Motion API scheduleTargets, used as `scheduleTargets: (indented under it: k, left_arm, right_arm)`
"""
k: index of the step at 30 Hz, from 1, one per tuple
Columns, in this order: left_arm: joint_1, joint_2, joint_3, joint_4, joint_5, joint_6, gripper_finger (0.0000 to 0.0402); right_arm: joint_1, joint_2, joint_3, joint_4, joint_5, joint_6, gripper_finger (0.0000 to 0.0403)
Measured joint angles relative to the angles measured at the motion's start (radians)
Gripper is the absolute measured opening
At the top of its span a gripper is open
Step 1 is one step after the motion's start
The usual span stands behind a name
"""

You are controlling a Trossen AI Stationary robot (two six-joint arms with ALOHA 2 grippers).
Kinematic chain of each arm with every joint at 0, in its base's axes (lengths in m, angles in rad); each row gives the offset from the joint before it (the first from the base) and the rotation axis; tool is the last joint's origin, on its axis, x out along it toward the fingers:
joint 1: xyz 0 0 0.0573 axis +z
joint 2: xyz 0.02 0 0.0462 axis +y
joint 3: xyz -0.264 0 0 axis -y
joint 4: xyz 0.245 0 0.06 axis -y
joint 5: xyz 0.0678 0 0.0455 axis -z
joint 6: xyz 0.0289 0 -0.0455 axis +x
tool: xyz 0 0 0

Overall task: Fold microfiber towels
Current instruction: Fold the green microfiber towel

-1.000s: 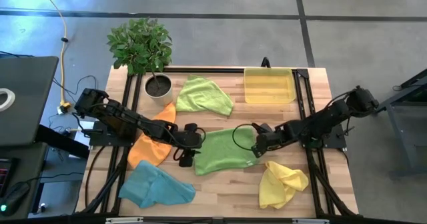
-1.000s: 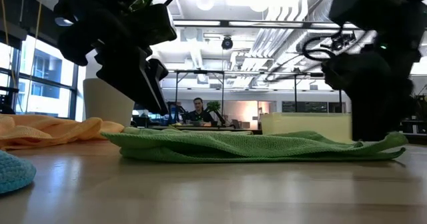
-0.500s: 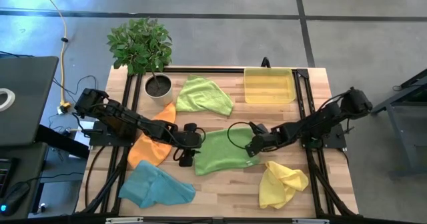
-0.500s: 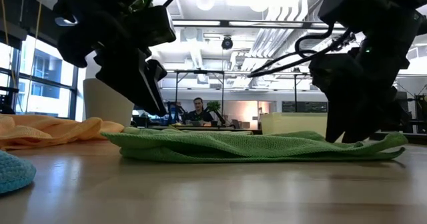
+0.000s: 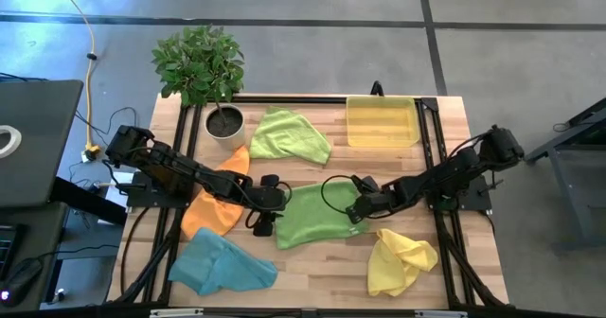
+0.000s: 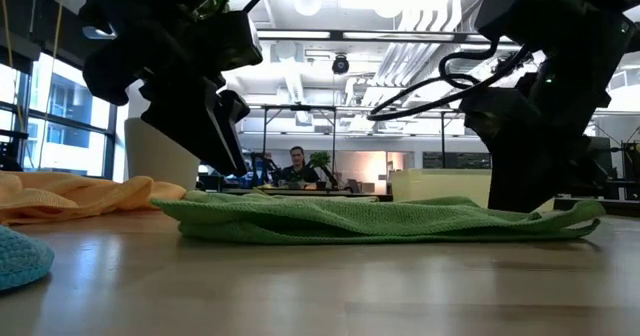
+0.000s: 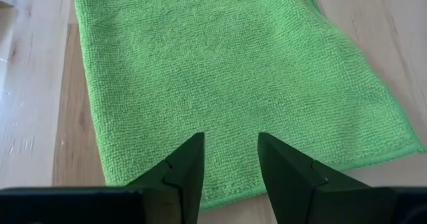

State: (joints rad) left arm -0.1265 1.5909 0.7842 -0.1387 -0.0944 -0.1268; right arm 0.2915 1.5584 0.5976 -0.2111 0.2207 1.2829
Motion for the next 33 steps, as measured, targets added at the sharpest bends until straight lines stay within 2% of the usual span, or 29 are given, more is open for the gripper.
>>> scheduleTargets:
  k: [7,12,16,23,27,33]
  left_arm:
    - [0.0,0.0,0.0,0.0,-0.005,0.0,0.0129]
    - [0.0,0.0,0.0,-0.01,-0.006,-0.001,0.0129]
    - [0.0,0.0,0.0,-0.023,-0.006,-0.023,0.0129]
    - [-0.001,0.0,0.0,-0.036,-0.006,-0.07,0.0129]
    - [-0.001,0.0,0.0,-0.043,-0.006,-0.083,0.0129]
    - [0.0,-0.003,0.0,-0.047,-0.004,-0.091,0.0129]
  right_arm:
    - [0.005,0.004,-0.003,0.003,0.023,0.017,0.0009]
    - [-0.002,-0.001,0.001,-0.043,0.013,0.017,0.0003]
    - [-0.021,-0.057,-0.001,-0.121,-0.016,-0.008,0.0001]
    - [-0.077,-0.193,0.029,-0.419,-0.019,-0.034,0.0]
    - [-0.102,-0.213,0.137,-0.678,-0.016,-0.067,0.0]
    - [-0.133,-0.195,0.352,-0.937,0.005,-0.114,0.0]
